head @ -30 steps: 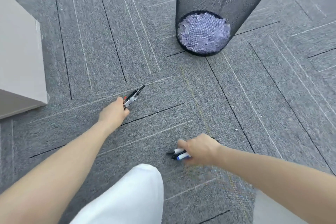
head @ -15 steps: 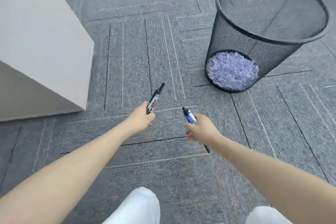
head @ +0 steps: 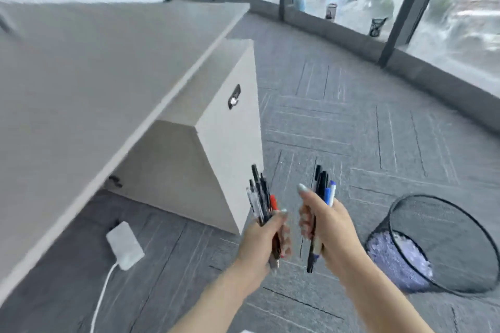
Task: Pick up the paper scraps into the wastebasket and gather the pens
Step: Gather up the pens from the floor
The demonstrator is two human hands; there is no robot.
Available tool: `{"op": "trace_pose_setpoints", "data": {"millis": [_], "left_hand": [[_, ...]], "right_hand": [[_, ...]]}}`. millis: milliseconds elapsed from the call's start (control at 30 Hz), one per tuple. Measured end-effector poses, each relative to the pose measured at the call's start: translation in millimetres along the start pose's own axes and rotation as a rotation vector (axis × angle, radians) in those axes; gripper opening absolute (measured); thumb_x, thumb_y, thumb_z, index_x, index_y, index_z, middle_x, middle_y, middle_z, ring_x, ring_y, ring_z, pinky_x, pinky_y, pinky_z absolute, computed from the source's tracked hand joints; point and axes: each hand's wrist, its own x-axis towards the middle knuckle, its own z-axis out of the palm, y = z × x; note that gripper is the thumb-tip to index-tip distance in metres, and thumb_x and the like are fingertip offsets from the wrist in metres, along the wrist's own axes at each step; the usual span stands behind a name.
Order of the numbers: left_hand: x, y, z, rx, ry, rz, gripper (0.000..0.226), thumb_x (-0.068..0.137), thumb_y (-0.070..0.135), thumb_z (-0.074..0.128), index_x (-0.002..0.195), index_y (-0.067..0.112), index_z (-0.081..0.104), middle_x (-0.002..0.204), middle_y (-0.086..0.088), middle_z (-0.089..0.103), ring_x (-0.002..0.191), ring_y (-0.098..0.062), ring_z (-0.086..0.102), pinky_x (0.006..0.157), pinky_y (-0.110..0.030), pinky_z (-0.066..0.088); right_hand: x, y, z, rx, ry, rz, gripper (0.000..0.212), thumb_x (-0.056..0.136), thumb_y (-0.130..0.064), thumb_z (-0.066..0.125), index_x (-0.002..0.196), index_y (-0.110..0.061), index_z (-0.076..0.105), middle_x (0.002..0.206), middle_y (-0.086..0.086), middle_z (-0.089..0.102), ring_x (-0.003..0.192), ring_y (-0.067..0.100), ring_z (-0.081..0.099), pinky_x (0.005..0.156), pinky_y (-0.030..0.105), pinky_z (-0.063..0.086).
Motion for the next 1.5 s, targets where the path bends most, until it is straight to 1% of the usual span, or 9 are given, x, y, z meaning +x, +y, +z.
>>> {"op": "trace_pose_setpoints", "data": {"millis": [167,267,400,767,1100,1233,1300,1400,1500], "left_hand": [[-114,129,-25,-0.187,0.171,0.056,0.029,0.089,0.015,0.058,0.062,0.004,0.053,0.048,-0.008,0.048,0.038,-0.019,0.046,0.043,-0.025,0.039],[-172,201,-43,-0.072,0.238,0.19,0.029,0.081,0.028,0.066,0.059,0.011,0.055,0.047,-0.003,0.05,0.04,-0.017,0.046,0.044,-0.023,0.036],[-239,271,-71,0.083,0.376,0.299,0.032,0.096,0.025,0.048,0.065,0.018,0.053,0.053,0.006,0.052,0.054,-0.016,0.051,0.051,-0.028,0.043],[-428,275,-151,0.025,0.761,0.445,0.029,0.095,0.022,0.041,0.07,0.012,0.053,0.052,0.0,0.049,0.047,-0.016,0.042,0.039,-0.02,0.028],[-411,313,-261,-0.325,0.934,0.55,0.028,0.095,0.029,0.048,0.078,0.016,0.065,0.064,-0.005,0.063,0.052,-0.021,0.057,0.047,-0.022,0.043],[-376,313,-302,-0.305,0.961,0.534,0.024,0.094,0.036,0.047,0.09,0.027,0.069,0.073,-0.001,0.058,0.071,-0.024,0.055,0.073,-0.034,0.044],[-356,308,-320,-0.247,0.97,0.511,0.026,0.089,0.047,0.046,0.085,0.034,0.068,0.062,0.003,0.057,0.061,-0.027,0.055,0.079,-0.042,0.043],[-322,290,-345,-0.007,1.04,0.332,0.06,0.073,0.07,0.035,0.096,0.026,0.067,0.085,-0.006,0.069,0.089,-0.037,0.063,0.108,-0.053,0.014],[-307,277,-352,0.146,1.098,0.203,0.049,0.09,0.047,0.045,0.104,0.003,0.061,0.11,-0.016,0.064,0.121,-0.031,0.048,0.111,-0.048,-0.004]], "right_hand": [[-74,-130,93,-0.182,-0.199,0.014,0.025,0.085,-0.015,0.06,0.064,-0.01,0.047,0.047,0.0,0.044,0.038,0.013,0.038,0.044,0.024,0.031],[-111,-191,158,-0.271,-0.334,-0.055,0.025,0.085,-0.016,0.06,0.066,-0.01,0.045,0.05,0.002,0.042,0.043,0.015,0.039,0.047,0.027,0.032],[-163,-238,239,-0.347,-0.41,-0.108,0.024,0.083,-0.022,0.062,0.068,-0.01,0.047,0.055,0.006,0.044,0.051,0.018,0.042,0.055,0.032,0.035],[-340,-239,337,-0.451,-0.86,-0.122,0.029,0.086,-0.026,0.059,0.068,-0.008,0.046,0.049,0.003,0.047,0.041,0.018,0.044,0.045,0.029,0.036],[-345,-209,449,-0.437,-0.849,-0.16,0.03,0.089,-0.026,0.058,0.063,-0.013,0.051,0.049,-0.004,0.055,0.044,0.012,0.051,0.042,0.022,0.035],[-311,-188,492,-0.452,-0.725,-0.124,0.02,0.089,-0.032,0.057,0.082,-0.014,0.062,0.075,-0.005,0.066,0.074,0.006,0.062,0.06,0.025,0.04],[-293,-174,504,-0.501,-0.703,-0.11,0.022,0.088,-0.035,0.057,0.086,-0.015,0.066,0.073,-0.005,0.062,0.068,0.011,0.057,0.061,0.026,0.039],[-274,-149,511,-0.581,-0.695,-0.107,0.026,0.088,-0.036,0.056,0.072,-0.018,0.064,0.061,0.002,0.043,0.058,0.018,0.04,0.053,0.026,0.031],[-259,-123,509,-0.639,-0.704,-0.077,0.031,0.089,-0.037,0.056,0.073,-0.011,0.063,0.053,0.0,0.043,0.049,0.013,0.041,0.049,0.023,0.035]]}}
